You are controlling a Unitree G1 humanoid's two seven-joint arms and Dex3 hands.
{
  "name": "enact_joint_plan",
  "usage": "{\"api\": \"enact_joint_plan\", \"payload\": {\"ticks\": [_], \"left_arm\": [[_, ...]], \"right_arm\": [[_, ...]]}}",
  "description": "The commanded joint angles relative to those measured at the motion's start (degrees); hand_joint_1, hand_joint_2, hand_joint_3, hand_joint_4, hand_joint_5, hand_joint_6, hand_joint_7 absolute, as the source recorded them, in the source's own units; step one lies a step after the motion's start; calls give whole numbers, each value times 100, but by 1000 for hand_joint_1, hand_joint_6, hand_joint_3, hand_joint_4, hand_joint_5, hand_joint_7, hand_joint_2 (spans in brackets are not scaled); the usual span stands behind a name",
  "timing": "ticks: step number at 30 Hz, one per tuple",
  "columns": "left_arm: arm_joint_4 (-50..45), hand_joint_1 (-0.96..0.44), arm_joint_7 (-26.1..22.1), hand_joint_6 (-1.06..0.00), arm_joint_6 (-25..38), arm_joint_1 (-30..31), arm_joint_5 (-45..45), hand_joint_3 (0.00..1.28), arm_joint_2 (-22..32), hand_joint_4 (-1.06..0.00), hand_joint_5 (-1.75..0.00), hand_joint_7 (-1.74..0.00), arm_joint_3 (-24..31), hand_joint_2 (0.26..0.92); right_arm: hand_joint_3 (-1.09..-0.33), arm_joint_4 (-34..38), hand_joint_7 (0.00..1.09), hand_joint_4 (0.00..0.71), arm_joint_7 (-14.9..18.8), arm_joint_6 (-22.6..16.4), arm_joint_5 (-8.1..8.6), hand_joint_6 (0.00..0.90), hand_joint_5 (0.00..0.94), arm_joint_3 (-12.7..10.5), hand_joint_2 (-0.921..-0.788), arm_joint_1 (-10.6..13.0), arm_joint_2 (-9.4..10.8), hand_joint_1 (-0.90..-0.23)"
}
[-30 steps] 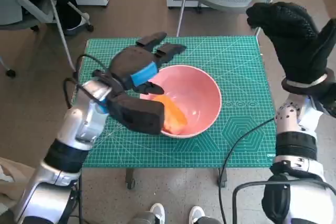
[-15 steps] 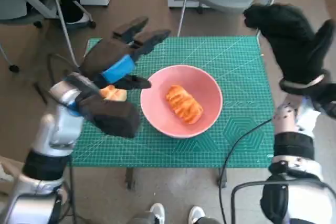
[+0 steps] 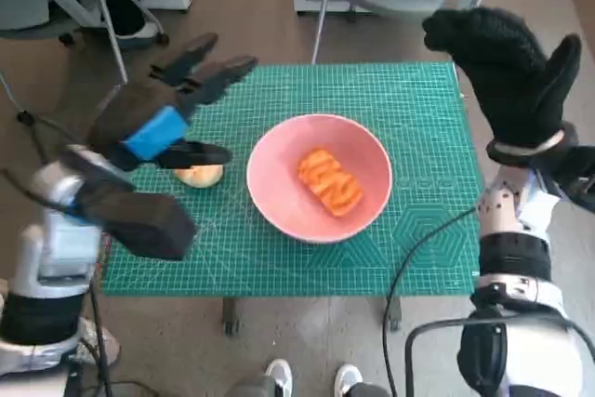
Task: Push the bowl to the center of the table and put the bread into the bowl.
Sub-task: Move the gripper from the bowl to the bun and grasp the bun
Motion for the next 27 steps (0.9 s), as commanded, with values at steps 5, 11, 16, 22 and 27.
{"api": "enact_joint_plan", "payload": {"ticks": [5,11,16,22,27], "left_arm": [[-306,-501,-209,-349,40,368,-49,0,620,-188,-1,-70,445,763],[-446,-459,-334,-337,312,614,193,0,860,-170,-1,-48,470,712],[-443,-473,-253,-334,450,754,598,0,945,-171,-2,-34,330,697],[-291,-518,-196,-338,485,757,801,1,899,-176,-3,-22,211,696],[3,-555,-61,-337,542,700,869,3,738,-176,-1,-15,86,703]], "right_arm": [[-795,57,10,223,33,9,-17,286,0,4,-921,62,0,-714],[-795,98,8,217,-2,-29,-58,281,0,24,-921,33,19,-709],[-794,128,5,210,-3,-27,-71,276,0,41,-921,5,29,-708],[-794,180,3,204,19,-33,-84,271,0,56,-921,-27,17,-708],[-795,216,1,201,44,-31,-96,268,0,76,-921,-57,-5,-709]]}}
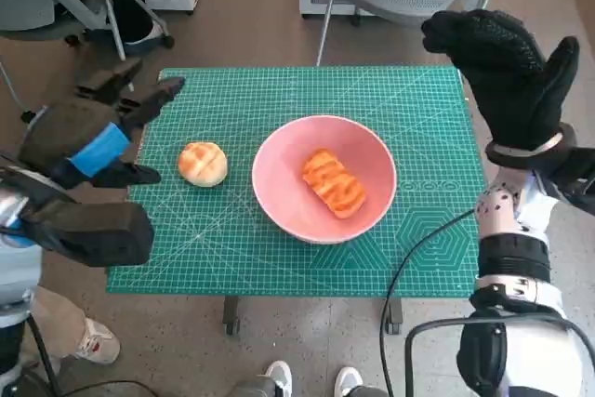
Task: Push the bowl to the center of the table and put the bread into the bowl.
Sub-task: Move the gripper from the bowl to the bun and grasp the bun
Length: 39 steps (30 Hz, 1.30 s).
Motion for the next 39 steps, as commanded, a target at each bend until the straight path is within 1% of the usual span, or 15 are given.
{"api": "enact_joint_plan", "payload": {"ticks": [1,10,20,24,26,36,39], "left_arm": [[299,-561,160,-335,96,-72,80,4,-131,-174,-1,-13,-145,705],[1017,-569,157,-303,472,-320,87,8,-463,-136,0,-1,-483,724],[1788,-527,149,-282,523,-668,96,6,-700,-123,-1,0,-904,737],[2243,-520,287,-279,399,-901,293,4,-757,-130,-4,0,-1188,740],[2334,-519,324,-279,357,-946,304,4,-758,-133,-4,0,-1229,740],[3410,-525,939,-284,-6,-1382,575,2,-958,-141,-3,-2,-1675,742],[3532,-526,1013,-284,-56,-1436,579,1,-967,-142,-2,-1,-1722,742]], "right_arm": [[-795,111,1,200,54,8,-79,268,0,39,-921,-20,-17,-709],[-795,117,0,197,152,60,-33,263,1,28,-921,-40,-85,-707],[-796,181,4,200,188,62,-26,270,2,-6,-921,-66,-156,-706],[-796,167,6,204,190,42,-34,273,3,-1,-921,-64,-180,-706],[-797,168,6,205,190,40,-36,274,4,-2,-921,-66,-184,-706],[-798,122,10,212,177,60,-57,281,6,9,-921,-58,-266,-705],[-798,123,11,213,177,60,-57,282,6,11,-921,-58,-269,-704]]}}
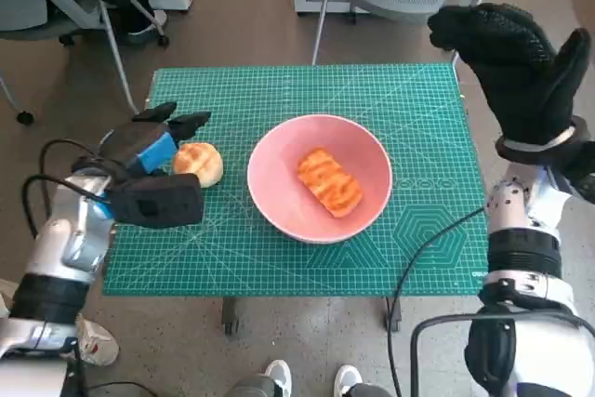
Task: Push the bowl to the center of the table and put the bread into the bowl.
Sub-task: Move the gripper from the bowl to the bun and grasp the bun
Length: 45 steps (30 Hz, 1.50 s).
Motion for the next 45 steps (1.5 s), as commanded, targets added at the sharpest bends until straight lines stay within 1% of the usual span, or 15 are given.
{"api": "enact_joint_plan", "payload": {"ticks": [1,8,15,27,29,35,36,37,38,40,43,45], "left_arm": [[311,-526,219,-284,-134,-194,105,1,-69,-142,-2,-1,-154,743],[926,-574,520,-288,-267,-450,241,3,-255,-149,-2,-2,-422,752],[1459,-562,692,-305,-328,-654,257,1,-420,-149,-1,-7,-578,753],[2480,-455,871,-372,-290,-971,253,1,-771,-190,-9,-18,-859,756],[2601,-404,881,-393,-283,-1008,235,1,-814,-217,-15,-22,-885,757],[2894,-330,881,-430,-274,-1135,172,1,-917,-271,-20,-23,-917,758],[2928,-288,878,-461,-278,-1149,143,2,-940,-322,-22,-27,-909,764],[2952,-262,889,-481,-291,-1151,120,4,-957,-350,-26,-32,-901,770],[2969,-211,900,-531,-303,-1153,105,7,-967,-421,-28,-41,-898,788],[3013,-157,943,-588,-324,-1152,94,12,-982,-497,-35,-53,-907,811],[3114,-73,992,-702,-311,-1167,107,20,-1012,-642,-50,-83,-944,868],[3196,-47,1035,-743,-266,-1188,146,24,-1040,-696,-62,-99,-986,889]], "right_arm": [[-798,28,11,213,37,46,-65,282,6,14,-921,41,-60,-704],[-799,47,15,224,24,54,-84,289,9,23,-921,38,-96,-704],[-798,16,17,230,12,63,-87,294,10,35,-921,49,-128,-705],[-798,-82,22,240,42,108,-38,303,11,16,-921,104,-201,-708],[-798,-105,23,244,48,111,-30,306,12,12,-921,118,-205,-707],[-798,-175,25,248,55,113,-16,308,11,9,-921,154,-202,-707],[-798,-195,25,249,60,104,-10,309,11,7,-921,164,-199,-707],[-799,-215,25,249,63,96,-5,310,11,5,-921,174,-196,-707],[-799,-229,26,251,64,92,-1,310,11,4,-921,180,-194,-706],[-799,-251,26,252,66,98,7,311,11,2,-921,189,-190,-706],[-799,-275,27,254,63,102,10,312,11,1,-921,200,-181,-706],[-799,-293,27,254,69,106,16,313,10,1,-921,210,-174,-706]]}}
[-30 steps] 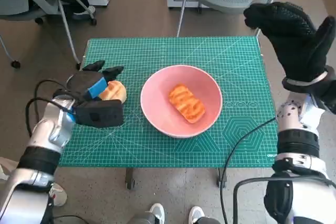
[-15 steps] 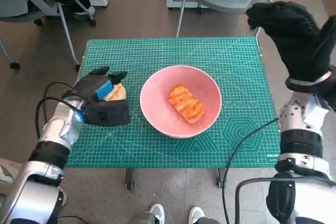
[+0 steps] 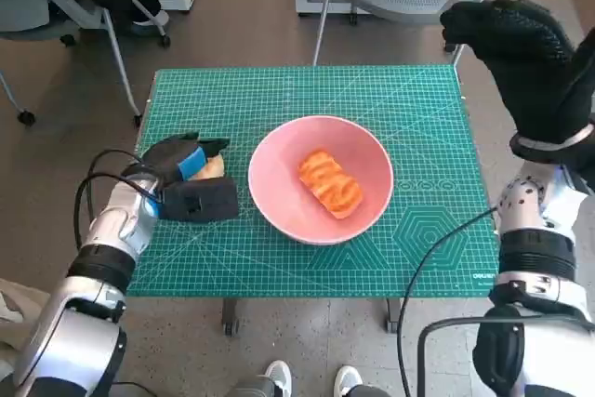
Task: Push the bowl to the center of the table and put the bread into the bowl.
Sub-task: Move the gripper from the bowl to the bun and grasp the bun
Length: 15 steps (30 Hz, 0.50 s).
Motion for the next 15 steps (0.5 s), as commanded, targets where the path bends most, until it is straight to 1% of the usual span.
{"api": "enact_joint_plan", "payload": {"ticks": [1,2,3,4,5,6,8,9,12,15], "left_arm": [[250,-108,74,-712,57,-70,18,51,-96,-730,-77,-343,-98,895],[285,-195,115,-640,75,-77,46,111,-105,-777,-99,-722,-127,905],[311,-125,146,-583,83,-81,62,132,-109,-714,-503,-944,-150,910],[323,-80,193,-540,83,-75,82,151,-105,-667,-770,-1092,-176,914],[335,-64,228,-530,81,-72,92,152,-101,-660,-866,-1129,-197,915],[342,-40,250,-516,78,-71,95,153,-99,-651,-1005,-1181,-212,917],[352,-20,287,-503,93,-68,120,153,-91,-643,-1125,-1226,-256,919],[354,-13,304,-514,106,-64,138,144,-86,-648,-1174,-1216,-282,919],[357,-3,319,-529,159,-68,169,133,-80,-653,-1227,-1211,-349,920],[367,0,299,-531,217,-91,180,132,-74,-650,-1238,-1223,-402,920]], "right_arm": [[-799,-35,27,254,63,44,8,313,10,-7,-921,166,9,-706],[-799,-47,27,255,69,51,14,313,10,-7,-921,172,12,-706],[-799,-59,27,255,72,56,18,313,10,-7,-921,178,15,-706],[-799,-67,27,255,77,64,22,313,9,-8,-921,183,16,-706],[-799,-74,27,255,80,70,26,314,9,-9,-921,186,17,-706],[-799,-80,27,255,81,73,27,314,9,-9,-921,190,18,-706],[-799,-87,27,256,89,75,30,314,8,-12,-921,196,19,-707],[-799,-90,27,256,95,75,31,313,8,-14,-921,199,19,-707],[-799,-97,25,255,110,74,34,311,7,-23,-921,206,17,-707],[-799,-91,24,253,127,98,42,309,5,-33,-921,202,13,-707]]}}
